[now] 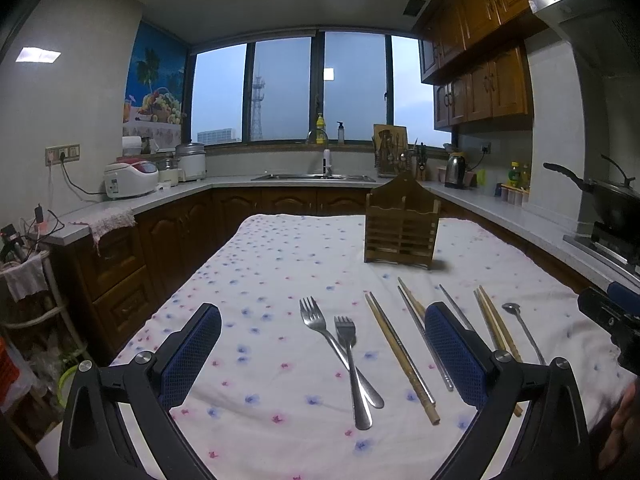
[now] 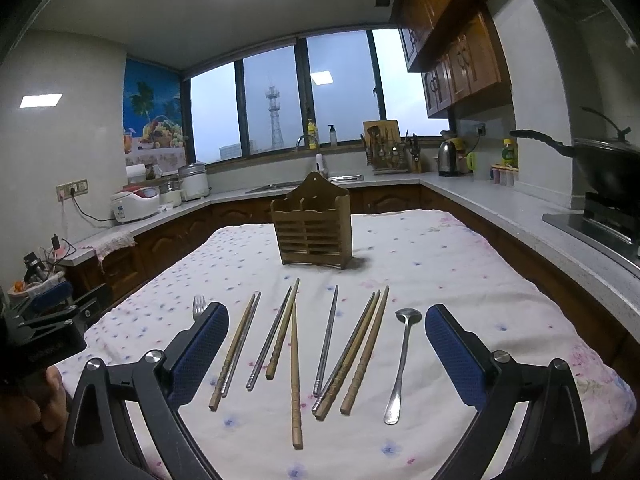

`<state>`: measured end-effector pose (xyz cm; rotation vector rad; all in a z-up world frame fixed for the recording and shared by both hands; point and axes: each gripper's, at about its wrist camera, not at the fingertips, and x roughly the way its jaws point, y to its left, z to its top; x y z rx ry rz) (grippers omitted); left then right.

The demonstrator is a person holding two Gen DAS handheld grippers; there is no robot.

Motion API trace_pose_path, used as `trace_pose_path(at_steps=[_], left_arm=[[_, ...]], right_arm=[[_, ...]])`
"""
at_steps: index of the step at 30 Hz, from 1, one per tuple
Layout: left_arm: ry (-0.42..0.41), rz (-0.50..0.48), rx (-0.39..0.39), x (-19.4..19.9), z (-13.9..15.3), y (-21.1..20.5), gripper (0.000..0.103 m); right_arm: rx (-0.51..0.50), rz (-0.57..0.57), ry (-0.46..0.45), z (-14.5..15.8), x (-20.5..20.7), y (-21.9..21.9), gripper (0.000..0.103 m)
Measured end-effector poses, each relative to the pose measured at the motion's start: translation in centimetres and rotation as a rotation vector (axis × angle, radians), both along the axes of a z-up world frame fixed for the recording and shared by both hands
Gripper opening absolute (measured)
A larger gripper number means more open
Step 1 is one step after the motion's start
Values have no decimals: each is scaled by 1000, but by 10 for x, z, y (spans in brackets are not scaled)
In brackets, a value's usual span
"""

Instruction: Organize utensils

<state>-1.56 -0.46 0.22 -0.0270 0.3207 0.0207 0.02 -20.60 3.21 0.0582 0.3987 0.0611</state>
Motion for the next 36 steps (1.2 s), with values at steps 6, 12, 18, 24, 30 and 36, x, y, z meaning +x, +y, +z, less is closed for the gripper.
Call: trace_pose_path(at_steps=[6, 12, 18, 24, 30, 36], left_arm=[[-1, 1, 0, 0, -1, -1, 102], [-1, 1, -1, 0, -1, 0, 102], [1, -2, -3, 2, -1, -1, 102], [1, 1, -2, 2, -2, -1, 102], [4, 0, -4, 2, -2, -2, 102], [27, -7, -23, 7, -2, -3, 102]], right_arm=[[-1, 1, -1, 0, 0, 1, 100], [-1, 1, -1, 0, 0, 1, 100], [0, 1, -1, -1, 0, 1, 100], [-1, 1, 0, -1, 0, 1, 100], [2, 3, 4, 0, 1, 4, 100], [4, 5, 10, -1, 2, 5, 100]])
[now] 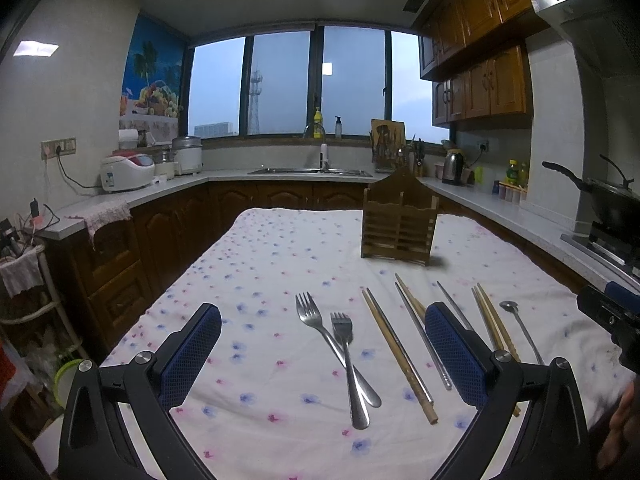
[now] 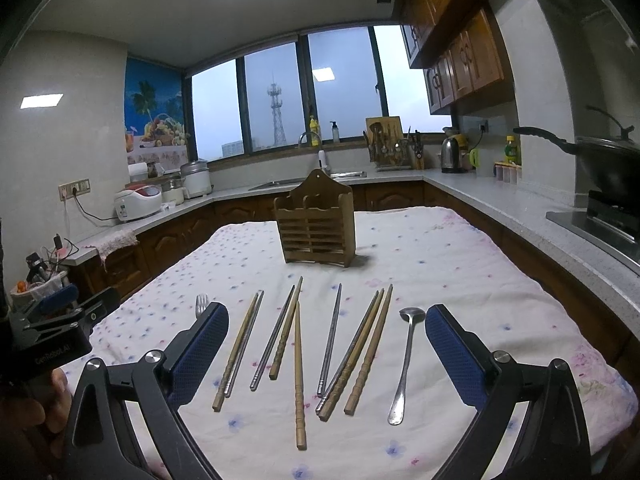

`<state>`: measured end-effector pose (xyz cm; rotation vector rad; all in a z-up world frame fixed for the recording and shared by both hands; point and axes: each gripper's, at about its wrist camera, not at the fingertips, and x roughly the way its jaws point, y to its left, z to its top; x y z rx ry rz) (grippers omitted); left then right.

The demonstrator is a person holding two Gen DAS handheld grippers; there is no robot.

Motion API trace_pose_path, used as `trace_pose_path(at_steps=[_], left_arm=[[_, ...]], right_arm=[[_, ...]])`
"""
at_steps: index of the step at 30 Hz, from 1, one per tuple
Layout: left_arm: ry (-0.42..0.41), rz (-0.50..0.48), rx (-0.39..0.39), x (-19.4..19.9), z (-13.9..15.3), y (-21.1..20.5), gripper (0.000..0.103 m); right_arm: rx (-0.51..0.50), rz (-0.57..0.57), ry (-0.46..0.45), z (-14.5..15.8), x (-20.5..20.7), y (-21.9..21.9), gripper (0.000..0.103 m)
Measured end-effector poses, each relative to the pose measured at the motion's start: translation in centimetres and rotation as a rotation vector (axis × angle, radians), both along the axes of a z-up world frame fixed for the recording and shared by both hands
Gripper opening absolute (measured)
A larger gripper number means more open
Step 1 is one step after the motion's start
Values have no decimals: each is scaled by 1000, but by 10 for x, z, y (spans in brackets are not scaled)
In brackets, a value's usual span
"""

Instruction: Organize utensils

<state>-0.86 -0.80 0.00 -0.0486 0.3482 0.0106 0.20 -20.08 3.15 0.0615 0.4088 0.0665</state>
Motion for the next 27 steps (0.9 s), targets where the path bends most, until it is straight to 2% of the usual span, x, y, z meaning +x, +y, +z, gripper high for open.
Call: trace_pose_path(at_steps=[11, 20, 23, 25, 27], left_arm=[[88, -28, -42, 23, 5, 10, 102], [213, -79, -130, 73, 25, 29, 101], [245, -101, -138, 93, 31, 30, 96], [270, -112, -140, 107, 32, 31, 92], [302, -125, -152, 123, 33, 34, 82]], right_arm=[[1, -1, 50, -3, 17, -5, 100], [39, -18, 132, 1, 49, -19, 99], [60, -24, 173, -1, 64, -27, 90], [74, -29, 210, -5, 76, -32, 79], [92, -33, 243, -8, 86, -37, 70]])
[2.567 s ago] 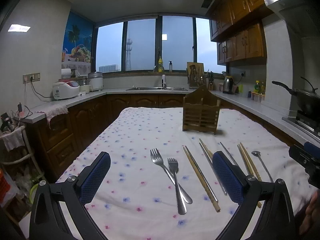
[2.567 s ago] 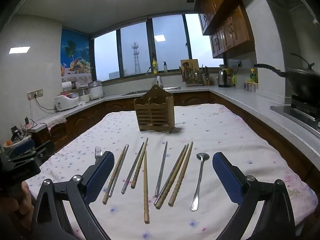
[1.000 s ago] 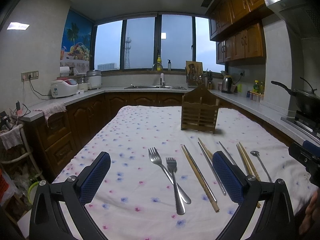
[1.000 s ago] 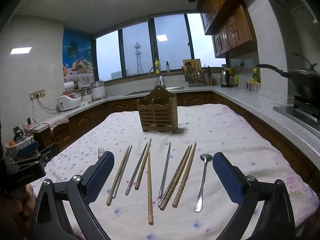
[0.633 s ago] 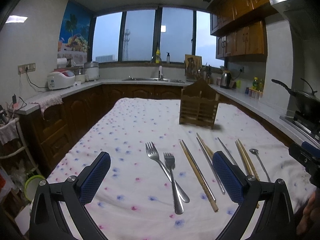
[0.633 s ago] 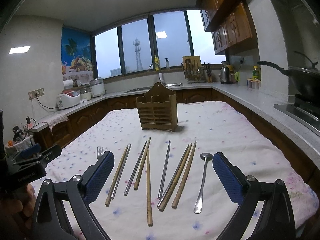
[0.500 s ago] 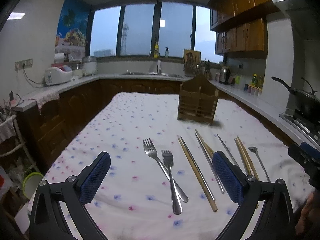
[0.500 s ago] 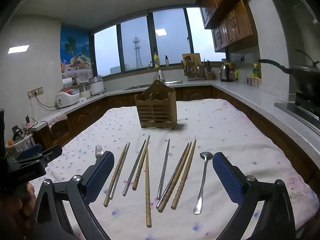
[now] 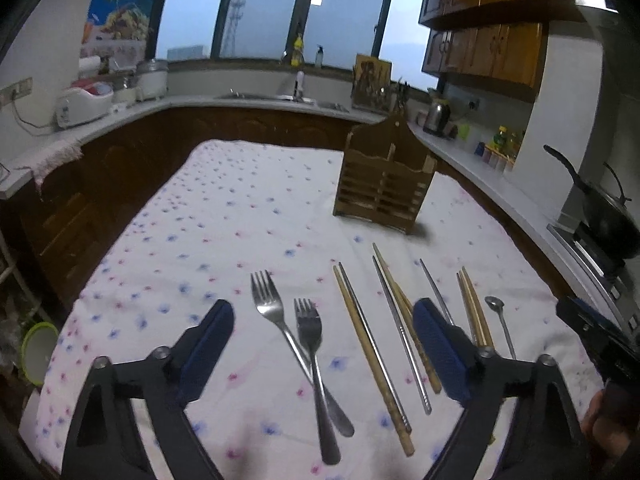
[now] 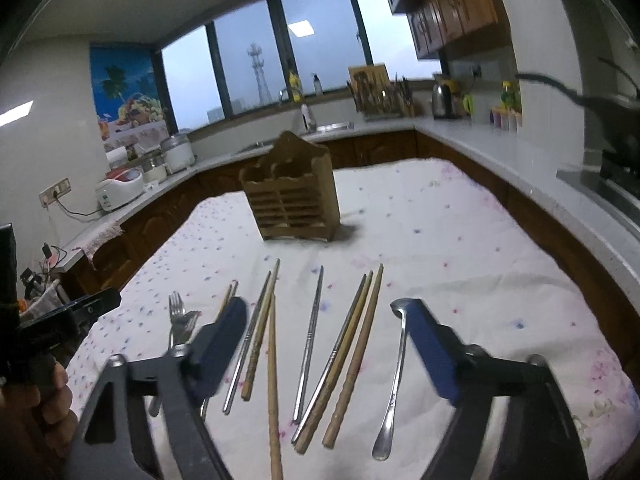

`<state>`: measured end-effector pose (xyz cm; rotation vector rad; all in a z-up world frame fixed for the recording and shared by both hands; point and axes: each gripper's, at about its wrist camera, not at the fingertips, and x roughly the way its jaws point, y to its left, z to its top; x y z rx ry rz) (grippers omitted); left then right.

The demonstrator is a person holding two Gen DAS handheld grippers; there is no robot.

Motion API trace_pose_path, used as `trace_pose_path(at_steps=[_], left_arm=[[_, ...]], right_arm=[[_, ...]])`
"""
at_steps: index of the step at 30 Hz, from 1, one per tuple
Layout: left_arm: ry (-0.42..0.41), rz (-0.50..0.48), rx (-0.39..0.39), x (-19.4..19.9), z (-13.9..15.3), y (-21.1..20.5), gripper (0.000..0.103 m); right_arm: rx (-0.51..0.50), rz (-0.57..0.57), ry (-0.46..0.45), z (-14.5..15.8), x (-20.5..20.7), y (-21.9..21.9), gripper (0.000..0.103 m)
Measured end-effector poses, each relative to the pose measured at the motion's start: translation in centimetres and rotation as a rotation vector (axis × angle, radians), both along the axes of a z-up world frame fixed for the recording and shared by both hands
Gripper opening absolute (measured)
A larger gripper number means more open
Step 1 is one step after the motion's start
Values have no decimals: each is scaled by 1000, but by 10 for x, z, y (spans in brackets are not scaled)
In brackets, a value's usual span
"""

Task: Organize utensils
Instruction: 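Lower and close the left tool on a steel chopstick while the right tool grasps a wooden chopstick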

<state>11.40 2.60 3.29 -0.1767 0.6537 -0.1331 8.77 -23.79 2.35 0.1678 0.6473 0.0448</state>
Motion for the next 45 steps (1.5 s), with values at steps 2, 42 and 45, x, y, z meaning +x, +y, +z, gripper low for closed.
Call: trace_pose_path(at_steps=[2, 42, 45], left_arm=[[24, -3, -8, 14, -1, 1, 76], [435, -265, 103, 229, -85, -99, 17], [446, -281, 117, 231, -87, -101, 17]], right_arm=[[17, -7, 43, -5, 12, -6, 62], [72, -14, 442, -90, 154, -50, 12], [77, -7, 451, -90, 158, -52, 12]])
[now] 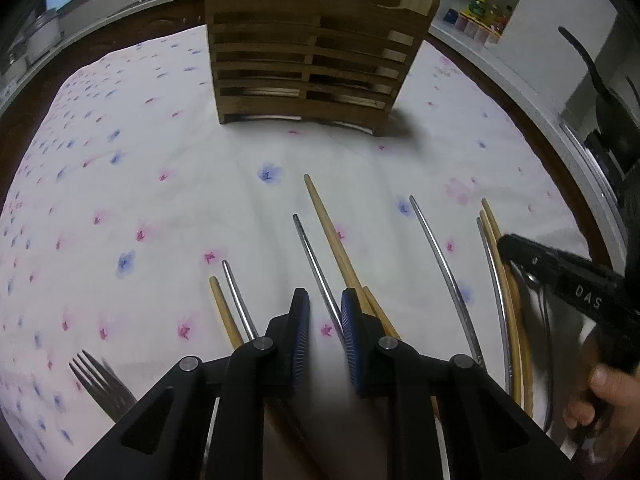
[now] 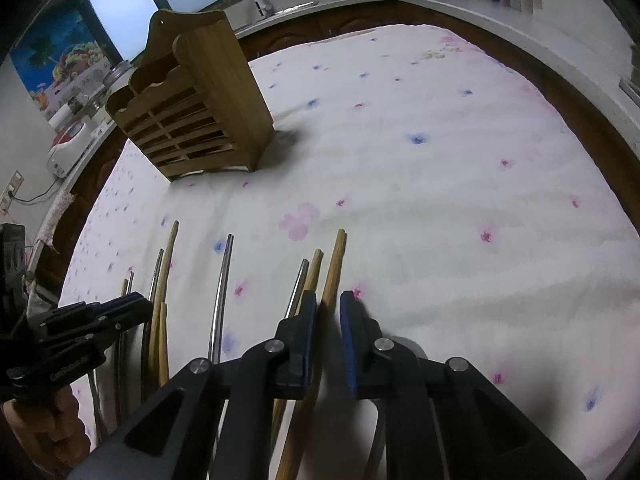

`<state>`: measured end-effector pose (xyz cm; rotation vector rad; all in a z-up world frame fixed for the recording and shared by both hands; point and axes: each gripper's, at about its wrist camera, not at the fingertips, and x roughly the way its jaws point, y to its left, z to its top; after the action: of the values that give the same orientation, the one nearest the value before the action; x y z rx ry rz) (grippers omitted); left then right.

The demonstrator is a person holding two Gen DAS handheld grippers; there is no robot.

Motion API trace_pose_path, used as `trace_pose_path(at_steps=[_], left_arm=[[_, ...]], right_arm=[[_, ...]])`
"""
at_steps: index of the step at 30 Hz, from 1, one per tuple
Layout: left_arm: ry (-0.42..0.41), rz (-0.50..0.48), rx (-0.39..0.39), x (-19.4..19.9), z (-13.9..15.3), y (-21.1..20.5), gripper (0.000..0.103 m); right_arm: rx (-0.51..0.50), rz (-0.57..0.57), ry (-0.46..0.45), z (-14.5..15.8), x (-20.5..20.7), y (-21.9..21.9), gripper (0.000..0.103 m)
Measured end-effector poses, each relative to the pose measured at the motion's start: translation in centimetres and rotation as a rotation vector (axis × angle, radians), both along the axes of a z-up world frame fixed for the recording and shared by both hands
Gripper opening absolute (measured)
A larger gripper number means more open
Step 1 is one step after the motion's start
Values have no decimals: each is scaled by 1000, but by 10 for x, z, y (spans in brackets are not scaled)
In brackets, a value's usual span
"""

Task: Organize utensils
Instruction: 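Lower and close the left tool on a steel chopstick while the right tool grasps a wooden chopstick, then lift the steel chopstick with the left tool into the wooden holder while the right tool inserts its wooden chopstick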

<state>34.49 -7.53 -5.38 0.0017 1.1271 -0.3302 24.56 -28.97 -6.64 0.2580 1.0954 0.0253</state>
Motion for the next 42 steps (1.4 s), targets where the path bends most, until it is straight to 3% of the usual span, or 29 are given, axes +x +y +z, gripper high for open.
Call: trace_pose_path(at_steps=[9, 18, 21, 25, 33, 42], left_arm=[[81, -41, 22, 23, 2, -4, 17], [4, -68, 109, 16, 1, -22, 8], [23, -58, 69, 15, 2, -21, 5], [7, -47, 29, 5, 11, -14, 4], [-104, 3, -109, -34, 71, 21, 3], [-246, 40, -195, -104, 133, 64, 3]], right_arm=[[-4, 26, 36, -3, 18, -1, 9], [-64, 25, 1, -4, 15, 9, 9], [17, 1, 1, -2, 14, 2, 6], [47, -13, -43, 13, 4, 0, 6], [61, 9, -158, 68, -24, 8, 6], [59, 44, -315, 129, -63, 26, 6]])
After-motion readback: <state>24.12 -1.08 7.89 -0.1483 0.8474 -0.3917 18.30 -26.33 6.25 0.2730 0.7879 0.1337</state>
